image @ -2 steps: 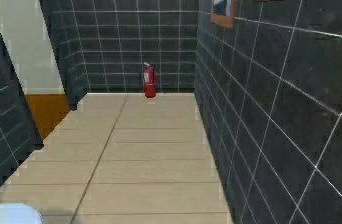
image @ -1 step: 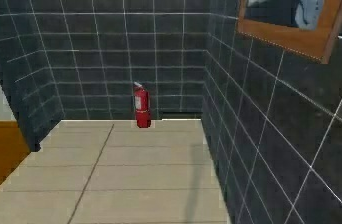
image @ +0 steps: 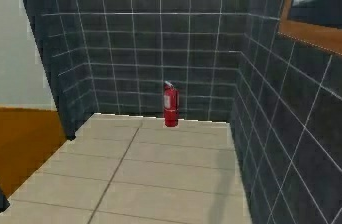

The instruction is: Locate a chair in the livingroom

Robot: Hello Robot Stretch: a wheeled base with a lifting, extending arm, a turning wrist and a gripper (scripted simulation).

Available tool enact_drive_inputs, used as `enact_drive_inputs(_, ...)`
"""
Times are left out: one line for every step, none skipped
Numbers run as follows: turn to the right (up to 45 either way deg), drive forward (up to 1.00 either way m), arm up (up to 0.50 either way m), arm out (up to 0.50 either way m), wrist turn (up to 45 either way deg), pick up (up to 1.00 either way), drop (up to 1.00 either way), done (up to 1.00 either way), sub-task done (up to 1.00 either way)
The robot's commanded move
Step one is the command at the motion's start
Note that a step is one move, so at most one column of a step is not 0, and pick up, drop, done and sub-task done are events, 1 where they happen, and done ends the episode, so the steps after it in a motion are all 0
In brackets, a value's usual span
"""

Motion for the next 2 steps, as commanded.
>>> enact_drive_inputs(0.0,0.05,0.00,0.00,0.0,0.00,0.00,0.00,0.00)
enact_drive_inputs(-30.0,0.00,0.00,0.00,0.0,0.00,0.00,0.00,0.00)
